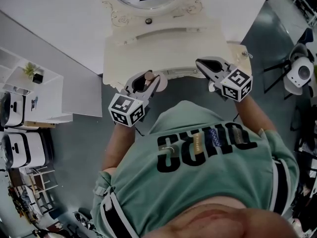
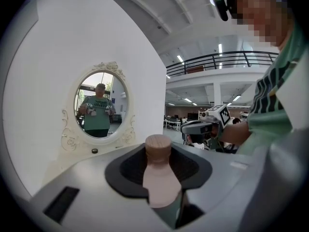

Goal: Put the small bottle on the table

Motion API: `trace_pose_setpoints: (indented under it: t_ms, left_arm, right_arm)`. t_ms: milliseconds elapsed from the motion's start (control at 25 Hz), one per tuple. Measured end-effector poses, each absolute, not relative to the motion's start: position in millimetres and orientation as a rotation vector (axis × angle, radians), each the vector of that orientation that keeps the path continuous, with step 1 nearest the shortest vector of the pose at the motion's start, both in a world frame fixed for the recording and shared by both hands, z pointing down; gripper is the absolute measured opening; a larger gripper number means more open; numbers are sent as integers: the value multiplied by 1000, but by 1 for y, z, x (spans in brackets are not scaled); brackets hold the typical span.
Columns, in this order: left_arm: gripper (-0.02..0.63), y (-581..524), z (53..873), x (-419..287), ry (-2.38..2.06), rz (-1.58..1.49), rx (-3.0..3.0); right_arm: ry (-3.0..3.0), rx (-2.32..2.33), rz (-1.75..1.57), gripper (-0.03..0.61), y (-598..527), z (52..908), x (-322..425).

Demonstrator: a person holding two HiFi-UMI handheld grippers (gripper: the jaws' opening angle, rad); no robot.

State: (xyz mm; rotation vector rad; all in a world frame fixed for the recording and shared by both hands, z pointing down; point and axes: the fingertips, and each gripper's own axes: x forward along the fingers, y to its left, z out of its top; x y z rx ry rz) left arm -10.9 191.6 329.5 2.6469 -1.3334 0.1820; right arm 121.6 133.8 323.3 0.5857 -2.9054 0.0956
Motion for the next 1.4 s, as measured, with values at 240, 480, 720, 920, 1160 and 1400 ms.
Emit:
trace_pose_setpoints:
  t_ms: [240,480,720,920,1160,1400]
  left_arm:
    - [141,189,331,10,-1330,194,2639]
    - [141,188,332,20,-1332,203,2636]
    - [141,186,330,24,-1341,209,2634]
    - [141,186,330,33,-1349,202,2629]
    - [141,181,336,43,-1360,186,2612]
    - [141,167,346,30,-1340,194,2595]
  right_arm:
    - [-2912,577,90,-6,128,323,140]
    - [-2921,572,93,-6,127,324,149]
    - [-2925,559,89,-6,127,323,153]
    - [-2920,537,81,-6,130,324,163]
    - [-2916,514,92,-6,126,332,175]
    - [-2901,508,131,-6,108,346,160]
